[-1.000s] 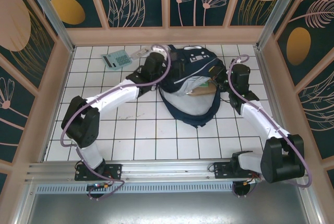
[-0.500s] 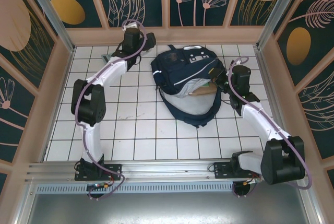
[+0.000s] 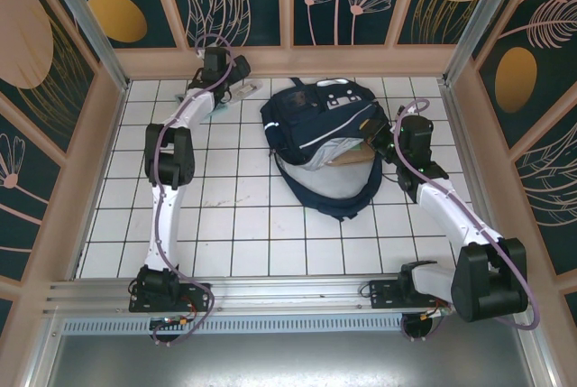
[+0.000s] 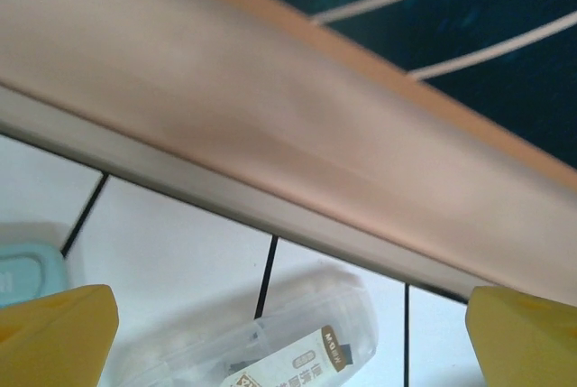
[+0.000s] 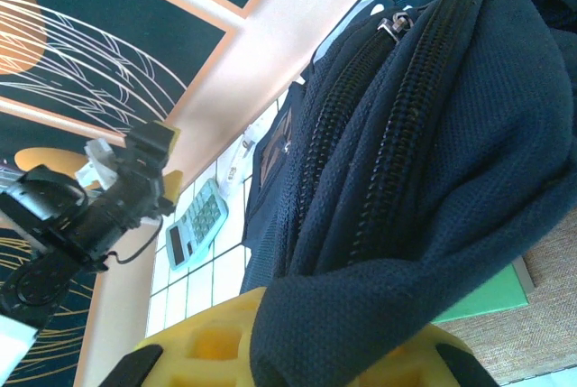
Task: Pack books, pencil case, and school supplies into a backpack
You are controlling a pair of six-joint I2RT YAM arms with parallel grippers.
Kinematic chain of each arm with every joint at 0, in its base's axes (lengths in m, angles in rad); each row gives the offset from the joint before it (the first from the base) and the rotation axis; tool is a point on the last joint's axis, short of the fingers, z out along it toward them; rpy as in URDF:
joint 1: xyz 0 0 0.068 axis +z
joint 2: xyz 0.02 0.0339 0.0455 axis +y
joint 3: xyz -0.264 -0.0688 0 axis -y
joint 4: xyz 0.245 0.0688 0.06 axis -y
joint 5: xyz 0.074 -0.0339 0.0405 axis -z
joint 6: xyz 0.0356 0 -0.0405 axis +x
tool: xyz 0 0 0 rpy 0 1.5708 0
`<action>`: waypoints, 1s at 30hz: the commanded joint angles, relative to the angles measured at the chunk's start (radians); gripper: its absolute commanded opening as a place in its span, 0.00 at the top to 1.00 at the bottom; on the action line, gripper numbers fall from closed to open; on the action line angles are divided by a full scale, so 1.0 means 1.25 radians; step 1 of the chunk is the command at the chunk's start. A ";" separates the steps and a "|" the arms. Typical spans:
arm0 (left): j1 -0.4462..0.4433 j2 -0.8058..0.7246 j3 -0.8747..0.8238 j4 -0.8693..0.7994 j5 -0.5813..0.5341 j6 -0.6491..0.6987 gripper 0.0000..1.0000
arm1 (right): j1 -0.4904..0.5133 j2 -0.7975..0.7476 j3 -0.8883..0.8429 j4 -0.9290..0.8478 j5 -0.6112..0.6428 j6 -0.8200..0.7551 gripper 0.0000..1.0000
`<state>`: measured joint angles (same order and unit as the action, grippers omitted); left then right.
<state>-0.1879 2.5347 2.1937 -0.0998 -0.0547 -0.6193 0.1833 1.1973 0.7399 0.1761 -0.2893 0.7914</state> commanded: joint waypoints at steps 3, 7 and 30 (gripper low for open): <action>0.001 0.075 0.066 0.005 0.072 -0.029 0.02 | 0.010 -0.045 0.005 0.090 -0.046 -0.010 1.00; 0.002 0.105 0.090 0.010 0.071 -0.031 0.03 | 0.009 -0.046 0.004 0.091 -0.048 -0.010 1.00; -0.002 -0.059 -0.202 0.087 0.214 -0.073 0.14 | 0.010 -0.038 -0.008 0.103 -0.052 -0.004 1.00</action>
<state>-0.1806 2.5946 2.1010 0.0082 0.2031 -0.7113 0.1833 1.1957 0.7353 0.1837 -0.2970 0.7940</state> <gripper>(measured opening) 0.857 0.124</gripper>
